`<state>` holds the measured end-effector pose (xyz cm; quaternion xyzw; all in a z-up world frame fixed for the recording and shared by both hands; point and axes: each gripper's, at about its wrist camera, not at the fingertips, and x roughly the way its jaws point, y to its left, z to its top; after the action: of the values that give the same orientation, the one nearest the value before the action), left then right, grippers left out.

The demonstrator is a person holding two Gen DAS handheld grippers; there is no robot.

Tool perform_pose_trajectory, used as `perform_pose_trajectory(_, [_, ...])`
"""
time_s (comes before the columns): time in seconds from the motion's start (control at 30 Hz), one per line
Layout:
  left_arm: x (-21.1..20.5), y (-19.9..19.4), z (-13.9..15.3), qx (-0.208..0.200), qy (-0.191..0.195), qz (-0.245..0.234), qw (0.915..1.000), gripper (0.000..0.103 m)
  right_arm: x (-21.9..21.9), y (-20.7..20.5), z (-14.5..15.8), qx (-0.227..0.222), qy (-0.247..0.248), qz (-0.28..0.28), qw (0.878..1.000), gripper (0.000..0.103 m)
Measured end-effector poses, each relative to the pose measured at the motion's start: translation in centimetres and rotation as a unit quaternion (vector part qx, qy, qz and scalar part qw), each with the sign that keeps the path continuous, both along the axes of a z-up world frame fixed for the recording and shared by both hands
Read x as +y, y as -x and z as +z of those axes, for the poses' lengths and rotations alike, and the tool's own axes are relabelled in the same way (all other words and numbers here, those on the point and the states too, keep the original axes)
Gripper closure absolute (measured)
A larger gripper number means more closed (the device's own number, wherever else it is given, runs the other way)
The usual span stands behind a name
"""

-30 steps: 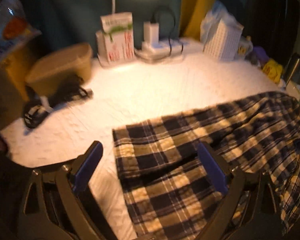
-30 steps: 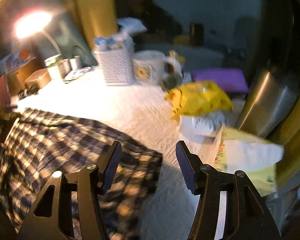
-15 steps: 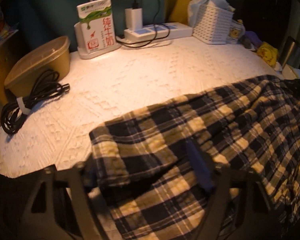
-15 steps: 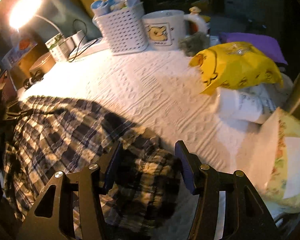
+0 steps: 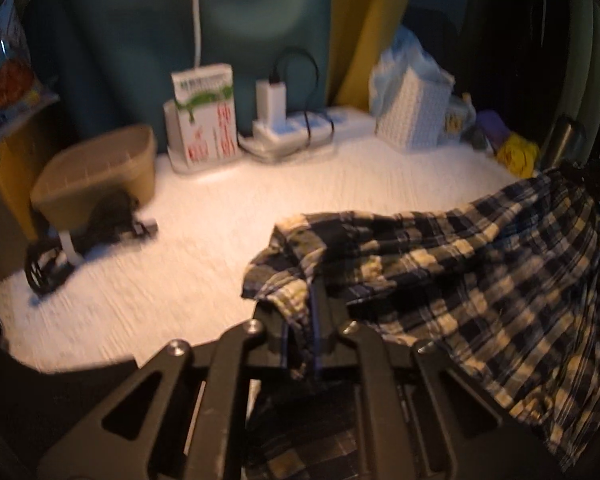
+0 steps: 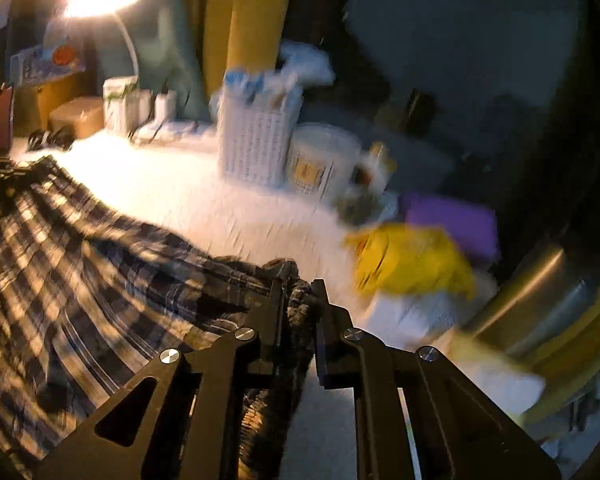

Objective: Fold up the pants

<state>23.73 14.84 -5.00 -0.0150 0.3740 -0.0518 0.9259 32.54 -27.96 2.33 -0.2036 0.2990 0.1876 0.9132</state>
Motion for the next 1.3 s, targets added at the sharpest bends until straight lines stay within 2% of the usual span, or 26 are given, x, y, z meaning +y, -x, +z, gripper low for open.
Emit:
perform_pose_trajectory(0.1, [0.4, -1.7, 1.7, -0.03, -0.001, 0.019, 0.9994, 0.095, 0.5, -1.4, 1.6, -0.026, -0.008, -0.009, 1.0, 0.09])
perform_pose_trajectory(0.27, [1.9, -5.6, 4.2, -0.062, -0.01, 0.032, 0.9975, 0.095, 1.6, -5.4, 3.0, -0.034, -0.02, -0.029, 0.999, 0.09])
perform_pose_trajectory(0.43, [2.6, -10.5, 4.0, -0.06, -0.02, 0.043, 0.9971, 0.095, 2.3, -10.3, 1.9, -0.02, -0.019, -0.047, 0.999, 0.09])
perform_pose_trajectory(0.57, [2.5, -13.6, 1.4, -0.016, -0.029, 0.052, 0.9981, 0.093, 3.4, -13.6, -0.5, 0.0, -0.007, -0.063, 0.998, 0.09])
perform_pose_trajectory(0.63, [2.6, -14.5, 0.2, 0.015, -0.026, 0.05, 0.9983, 0.089, 3.7, -14.9, -2.1, 0.019, -0.001, -0.074, 0.997, 0.09])
perform_pose_trajectory(0.7, [3.1, -14.3, -0.1, 0.019, -0.021, 0.052, 0.9982, 0.081, 3.7, -15.6, -3.3, 0.033, 0.005, -0.081, 0.996, 0.089])
perform_pose_trajectory(0.73, [3.4, -14.0, 0.1, 0.014, -0.023, 0.057, 0.998, 0.078, 3.8, -15.8, -3.8, 0.041, 0.006, -0.078, 0.996, 0.085])
perform_pose_trajectory(0.77, [3.7, -13.4, 0.5, 0.008, -0.024, 0.062, 0.9977, 0.064, 3.8, -16.0, -4.1, 0.048, 0.005, -0.072, 0.996, 0.08])
perform_pose_trajectory(0.8, [4.2, -13.0, 1.0, 0.002, -0.022, 0.067, 0.9975, 0.047, 3.8, -16.1, -4.2, 0.053, -0.001, -0.063, 0.997, 0.065])
perform_pose_trajectory(0.83, [4.5, -12.3, 1.6, -0.004, -0.018, 0.07, 0.9974, 0.037, 3.8, -15.9, -4.1, 0.052, -0.008, -0.057, 0.997, 0.046])
perform_pose_trajectory(0.87, [4.7, -11.6, 2.3, -0.011, -0.015, 0.072, 0.9972, 0.019, 3.7, -15.6, -3.8, 0.046, -0.014, -0.053, 0.997, 0.04])
perform_pose_trajectory(0.9, [4.9, -10.7, 3.2, -0.023, -0.011, 0.074, 0.9969, 0.011, 3.6, -15.0, -3.3, 0.037, -0.017, -0.05, 0.998, 0.037])
perform_pose_trajectory(1.0, [4.0, -8.0, 4.9, -0.041, 0.001, 0.066, 0.997, 0.01, 3.5, -12.5, -1.7, 0.02, -0.026, -0.036, 0.999, 0.037])
perform_pose_trajectory(1.07, [2.4, -6.3, 5.4, -0.039, 0.022, 0.039, 0.9982, 0.01, 3.2, -10.5, -0.7, 0.013, -0.032, -0.029, 0.999, 0.037])
perform_pose_trajectory(1.17, [-1.4, -4.5, 4.7, -0.013, 0.042, -0.026, 0.9987, 0.01, 2.6, -6.8, 0.6, 0.004, -0.043, -0.02, 0.999, 0.037])
perform_pose_trajectory(1.3, [-5.8, -3.8, 2.3, 0.028, 0.048, -0.07, 0.996, 0.01, 1.2, -2.5, 1.1, 0.006, -0.064, -0.019, 0.998, 0.037])
